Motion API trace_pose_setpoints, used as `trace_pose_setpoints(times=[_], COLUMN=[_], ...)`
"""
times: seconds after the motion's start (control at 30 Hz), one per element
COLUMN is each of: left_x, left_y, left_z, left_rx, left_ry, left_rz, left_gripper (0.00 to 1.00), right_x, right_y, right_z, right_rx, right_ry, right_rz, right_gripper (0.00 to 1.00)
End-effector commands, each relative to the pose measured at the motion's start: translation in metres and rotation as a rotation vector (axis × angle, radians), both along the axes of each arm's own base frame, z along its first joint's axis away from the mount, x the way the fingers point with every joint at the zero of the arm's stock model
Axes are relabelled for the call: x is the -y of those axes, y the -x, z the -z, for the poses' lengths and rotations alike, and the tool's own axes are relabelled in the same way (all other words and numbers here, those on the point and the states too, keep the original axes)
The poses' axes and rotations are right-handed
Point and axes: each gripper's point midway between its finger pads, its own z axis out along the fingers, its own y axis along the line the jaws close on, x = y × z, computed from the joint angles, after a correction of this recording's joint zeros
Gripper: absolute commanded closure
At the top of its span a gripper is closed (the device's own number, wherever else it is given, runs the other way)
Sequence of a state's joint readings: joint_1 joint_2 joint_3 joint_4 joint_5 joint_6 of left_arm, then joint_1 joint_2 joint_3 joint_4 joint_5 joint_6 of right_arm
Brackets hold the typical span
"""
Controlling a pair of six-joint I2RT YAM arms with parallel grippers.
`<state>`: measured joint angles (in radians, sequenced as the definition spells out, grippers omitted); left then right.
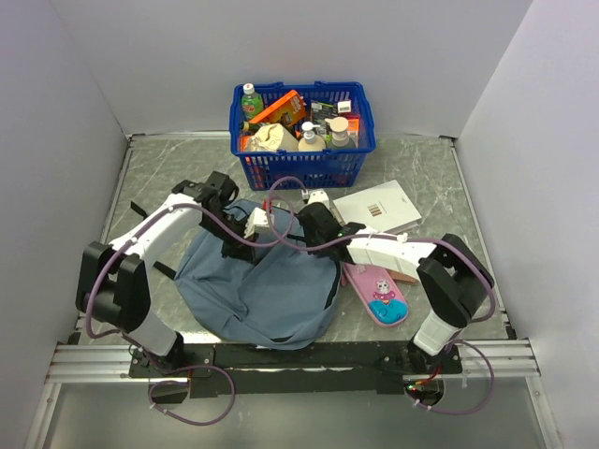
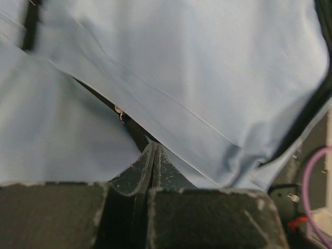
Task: Pack the student bag
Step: Unzip the student bag at the center of the board.
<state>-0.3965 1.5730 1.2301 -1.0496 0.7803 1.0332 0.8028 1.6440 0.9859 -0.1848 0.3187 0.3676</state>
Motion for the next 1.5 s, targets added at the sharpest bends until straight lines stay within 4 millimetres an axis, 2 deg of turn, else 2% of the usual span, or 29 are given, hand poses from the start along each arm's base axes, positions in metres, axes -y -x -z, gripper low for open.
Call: trace_pose_setpoints(times=[0.0, 0.23, 0.4, 0.57, 0.6, 0.67, 0.7, 0.73, 0.77, 0.8, 0.83, 0.87, 0.9, 0.97, 1.03, 1.07, 1.13, 1.17, 1.2, 1.23, 1.33, 1.4, 1.43, 1.47], left_x=[-0.014, -0.042, -0.068, -0.086, -0.086, -0.084, -0.077, -0.073, -0.068, -0.062, -0.054, -0.051, -0.047, -0.04, -0.037, -0.036, -0.036, -0.036, -0.036, -0.036, -0.037, -0.037, -0.037, -0.038], left_y=[0.019, 0.046, 0.075, 0.089, 0.089, 0.087, 0.079, 0.071, 0.063, 0.059, 0.044, 0.039, 0.035, 0.026, 0.023, 0.021, 0.021, 0.022, 0.023, 0.024, 0.027, 0.029, 0.03, 0.031], left_z=[-0.016, -0.014, -0.002, 0.009, 0.008, 0.007, 0.006, 0.003, 0.0, -0.006, -0.011, -0.016, -0.02, -0.029, -0.032, -0.034, -0.035, -0.036, -0.036, -0.036, -0.038, -0.039, -0.04, -0.039], left_rx=[0.024, -0.006, -0.066, -0.074, -0.066, -0.061, -0.044, -0.029, -0.011, -0.008, 0.042, 0.063, 0.06, 0.093, 0.095, 0.099, 0.095, 0.089, 0.086, 0.087, 0.093, 0.093, 0.091, 0.088], left_ry=[0.011, -0.043, -0.128, -0.202, -0.201, -0.191, -0.163, -0.147, -0.117, -0.07, -0.028, -0.002, 0.018, 0.065, 0.082, 0.086, 0.086, 0.087, 0.086, 0.086, 0.089, 0.089, 0.088, 0.085], left_rz=[0.029, 0.037, 0.053, 0.053, 0.053, 0.045, 0.015, -0.016, -0.04, -0.071, -0.093, -0.11, -0.138, -0.151, -0.159, -0.162, -0.162, -0.161, -0.162, -0.161, -0.158, -0.153, -0.152, -0.151], left_gripper=[0.99, 0.99, 0.99, 0.99, 0.99, 0.99, 0.99, 0.99, 0.99, 0.99, 0.99, 0.99, 0.99, 0.99, 0.99, 0.99, 0.99, 0.99, 0.99, 0.99, 0.99, 0.99, 0.99, 0.99], right_x=[0.031, 0.032, 0.038, 0.043, 0.042, 0.034, 0.029, 0.016, 0.014, 0.0, -0.01, -0.017, -0.027, -0.041, -0.052, -0.061, -0.073, -0.079, -0.084, -0.089, -0.098, -0.102, -0.104, -0.108], right_y=[-0.019, -0.026, -0.033, -0.036, -0.037, -0.036, -0.035, -0.031, -0.02, -0.022, -0.013, 0.001, 0.001, 0.016, 0.021, 0.025, 0.027, 0.025, 0.026, 0.025, 0.018, 0.013, 0.013, 0.011], right_z=[0.004, 0.005, 0.002, -0.003, -0.005, -0.018, -0.022, -0.046, -0.041, -0.058, -0.076, -0.071, -0.085, -0.092, -0.096, -0.098, -0.093, -0.097, -0.097, -0.088, -0.088, -0.093, -0.093, -0.097], right_rx=[-0.024, -0.034, -0.031, -0.02, -0.015, 0.003, 0.026, 0.06, 0.054, 0.105, 0.121, 0.114, 0.159, 0.163, 0.174, 0.175, 0.165, 0.181, 0.183, 0.169, 0.199, 0.226, 0.229, 0.232], right_ry=[0.064, 0.074, 0.084, 0.093, 0.084, 0.018, -0.031, -0.135, -0.168, -0.259, -0.337, -0.349, -0.399, -0.438, -0.455, -0.459, -0.444, -0.447, -0.456, -0.449, -0.412, -0.401, -0.392, -0.392], right_rz=[0.147, 0.18, 0.233, 0.277, 0.282, 0.261, 0.245, 0.191, 0.158, 0.11, 0.051, 0.009, -0.03, -0.098, -0.13, -0.161, -0.186, -0.196, -0.208, -0.21, -0.186, -0.161, -0.152, -0.139], right_gripper=[1.0, 1.0, 1.0, 1.0, 0.98, 0.84, 0.67, 0.59, 0.51, 0.43, 0.42, 0.41, 0.42, 0.48, 0.61, 0.72, 0.83, 0.93, 0.97, 0.98, 0.98, 0.93, 0.88, 0.73])
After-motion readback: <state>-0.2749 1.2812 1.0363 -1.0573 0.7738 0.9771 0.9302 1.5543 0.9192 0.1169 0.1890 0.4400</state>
